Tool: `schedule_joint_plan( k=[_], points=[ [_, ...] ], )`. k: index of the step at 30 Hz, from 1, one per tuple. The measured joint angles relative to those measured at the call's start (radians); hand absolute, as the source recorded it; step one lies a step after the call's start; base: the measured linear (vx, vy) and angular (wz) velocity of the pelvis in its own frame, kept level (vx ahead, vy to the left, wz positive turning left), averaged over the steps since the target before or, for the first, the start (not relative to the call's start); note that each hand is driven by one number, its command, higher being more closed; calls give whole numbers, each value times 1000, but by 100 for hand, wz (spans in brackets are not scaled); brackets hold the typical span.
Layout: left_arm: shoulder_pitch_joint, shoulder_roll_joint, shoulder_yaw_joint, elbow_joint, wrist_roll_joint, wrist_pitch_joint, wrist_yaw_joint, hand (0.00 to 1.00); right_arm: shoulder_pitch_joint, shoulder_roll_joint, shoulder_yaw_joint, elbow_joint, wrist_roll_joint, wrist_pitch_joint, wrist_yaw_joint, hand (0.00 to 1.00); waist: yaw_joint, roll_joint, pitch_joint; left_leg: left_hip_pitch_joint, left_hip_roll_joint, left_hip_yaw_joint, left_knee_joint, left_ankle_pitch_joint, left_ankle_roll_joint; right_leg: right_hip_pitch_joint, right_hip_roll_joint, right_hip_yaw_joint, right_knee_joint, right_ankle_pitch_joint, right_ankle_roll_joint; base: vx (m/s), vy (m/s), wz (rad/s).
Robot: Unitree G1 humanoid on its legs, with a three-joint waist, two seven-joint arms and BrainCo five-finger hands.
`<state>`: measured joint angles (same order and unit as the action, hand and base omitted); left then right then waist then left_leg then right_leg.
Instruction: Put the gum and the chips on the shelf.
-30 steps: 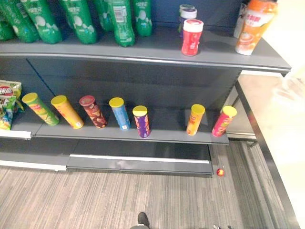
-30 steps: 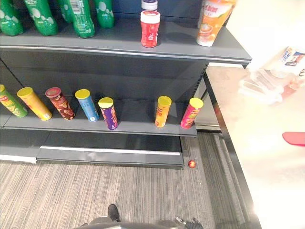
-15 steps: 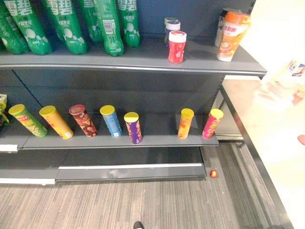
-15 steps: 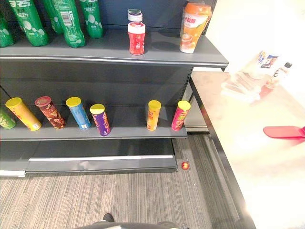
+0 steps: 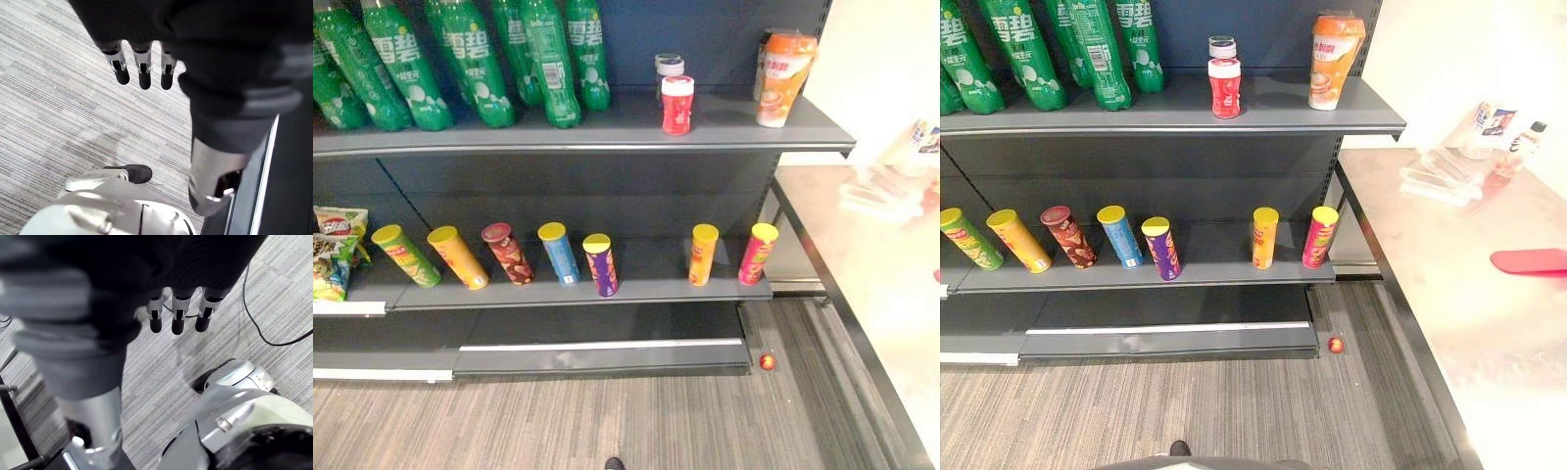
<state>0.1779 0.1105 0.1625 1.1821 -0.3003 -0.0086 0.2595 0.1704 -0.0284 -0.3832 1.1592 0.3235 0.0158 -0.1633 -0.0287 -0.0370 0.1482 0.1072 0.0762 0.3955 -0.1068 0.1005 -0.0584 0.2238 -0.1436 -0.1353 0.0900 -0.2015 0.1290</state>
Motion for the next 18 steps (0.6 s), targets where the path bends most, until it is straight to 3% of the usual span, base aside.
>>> schedule_joint_plan(
  k=[5,8,11,18],
  points=[
    [5,1,-3,0,0,-15,3,0,-2,2,-2,5,0,-2,0,0,2,-2,-1,4,-28,-1,0,-9,14,7,-20,-1,-1,-2,10,66,39,3],
    [6,0,-13,1,-6,-62,40,0,-11,1,-5,22,0,-7,2,0,2,-4,-3,7,-36,1,0,-15,19,9,-28,-1,-1,2,8,69,22,-2],
    [-9,-9,-16,-15,-9,-147,133,0,-20,0,-10,36,0,-6,4,0,1,-8,-1,7,-38,1,0,-19,20,10,-30,-2,-4,2,8,53,2,0],
    [-119,-44,-2,-291,67,-316,399,0,-22,-1,-11,34,13,-1,22,0,-4,-2,9,-1,-38,2,0,-21,18,8,-34,-5,-15,-6,8,1,-1,0]
  ],
)
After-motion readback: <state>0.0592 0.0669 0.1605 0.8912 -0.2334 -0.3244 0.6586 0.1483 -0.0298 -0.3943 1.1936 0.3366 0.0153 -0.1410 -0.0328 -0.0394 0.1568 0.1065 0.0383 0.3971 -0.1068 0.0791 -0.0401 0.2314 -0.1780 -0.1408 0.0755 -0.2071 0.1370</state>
